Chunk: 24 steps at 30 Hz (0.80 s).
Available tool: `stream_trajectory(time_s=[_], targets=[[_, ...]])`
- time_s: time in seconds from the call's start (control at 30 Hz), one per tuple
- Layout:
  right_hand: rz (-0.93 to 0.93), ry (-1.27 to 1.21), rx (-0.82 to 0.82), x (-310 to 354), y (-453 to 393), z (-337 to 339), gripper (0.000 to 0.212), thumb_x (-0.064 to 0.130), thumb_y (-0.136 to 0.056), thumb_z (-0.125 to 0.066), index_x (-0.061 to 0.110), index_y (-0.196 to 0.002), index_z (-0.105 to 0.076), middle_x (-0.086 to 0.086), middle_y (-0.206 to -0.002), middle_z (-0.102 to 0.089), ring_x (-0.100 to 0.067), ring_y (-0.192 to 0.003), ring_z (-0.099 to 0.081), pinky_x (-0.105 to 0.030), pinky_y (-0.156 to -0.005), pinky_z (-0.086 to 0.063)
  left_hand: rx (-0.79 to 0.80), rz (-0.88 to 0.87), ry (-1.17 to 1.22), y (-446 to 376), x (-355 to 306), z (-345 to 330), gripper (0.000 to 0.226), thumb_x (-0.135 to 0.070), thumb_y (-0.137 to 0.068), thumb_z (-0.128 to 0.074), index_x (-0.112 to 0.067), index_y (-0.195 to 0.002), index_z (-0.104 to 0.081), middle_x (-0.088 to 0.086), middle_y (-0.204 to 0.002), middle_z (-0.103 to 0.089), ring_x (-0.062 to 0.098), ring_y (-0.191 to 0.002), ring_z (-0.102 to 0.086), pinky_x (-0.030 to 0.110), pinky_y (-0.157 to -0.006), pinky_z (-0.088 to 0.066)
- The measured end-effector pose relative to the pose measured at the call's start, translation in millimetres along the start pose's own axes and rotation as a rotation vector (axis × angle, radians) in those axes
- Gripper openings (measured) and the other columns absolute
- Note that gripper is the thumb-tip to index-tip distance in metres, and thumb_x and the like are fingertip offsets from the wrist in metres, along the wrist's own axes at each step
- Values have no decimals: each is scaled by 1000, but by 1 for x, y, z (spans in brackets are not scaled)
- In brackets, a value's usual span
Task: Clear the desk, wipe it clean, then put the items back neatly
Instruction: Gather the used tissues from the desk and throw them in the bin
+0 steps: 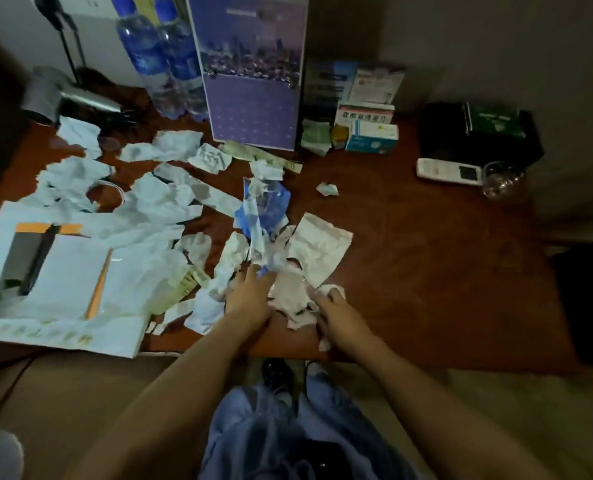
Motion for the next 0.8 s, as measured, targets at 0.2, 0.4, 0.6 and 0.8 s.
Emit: stream_trajectory(time_s=[0.2, 0.4, 0.6, 0.8], targets=[[-22, -140, -116, -13, -1, 27, 63, 1, -88, -49, 27, -143, -35, -8, -139, -43, -29, -114, -52, -34, -91, -44, 10, 13, 94, -17, -3, 7, 72, -18, -86, -59, -33, -146, -22, 11, -136, -27, 32, -126, -34, 46, -99, -44], [-64, -94, -268, -19, -10, 67, 47, -4, -84, -49, 15, -125, -61, -15, -117, -61, -31, -104, -55, -39, -77, -50, 9, -8, 101, -26, -16, 4, 61, -22, -85, -61, -30, -138, -34, 13, -130, -29, 32, -121, -36, 46, -93, -46], [-160, -53, -329, -21, -25, 92, 18, 7, -88, -45, 3, -100, -58, -16, -101, -60, -31, -91, -56, -27, -67, -33, -26, 0, 183, -28, -23, 7, 24, -20, -90, -56, -13, -112, -57, 10, -124, -36, 28, -118, -39, 40, -94, -43], [-157, -3, -214, -15, -50, 94, 51, 31, -88, -51, 11, -133, -37, -11, -128, -45, -25, -109, -49, -33, -82, -44, -81, -3, 279, -37, -23, 24, 18, -15, -93, -50, 0, -104, -53, 16, -116, -47, 32, -99, -55, 38, -83, -45]])
Point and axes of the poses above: each hand's wrist, its own y-axis away from the middle knuckle, its own z-axis out of the back of the hand, x = y × z, the point moved 6 cm from there along -y, towards the middle knuckle
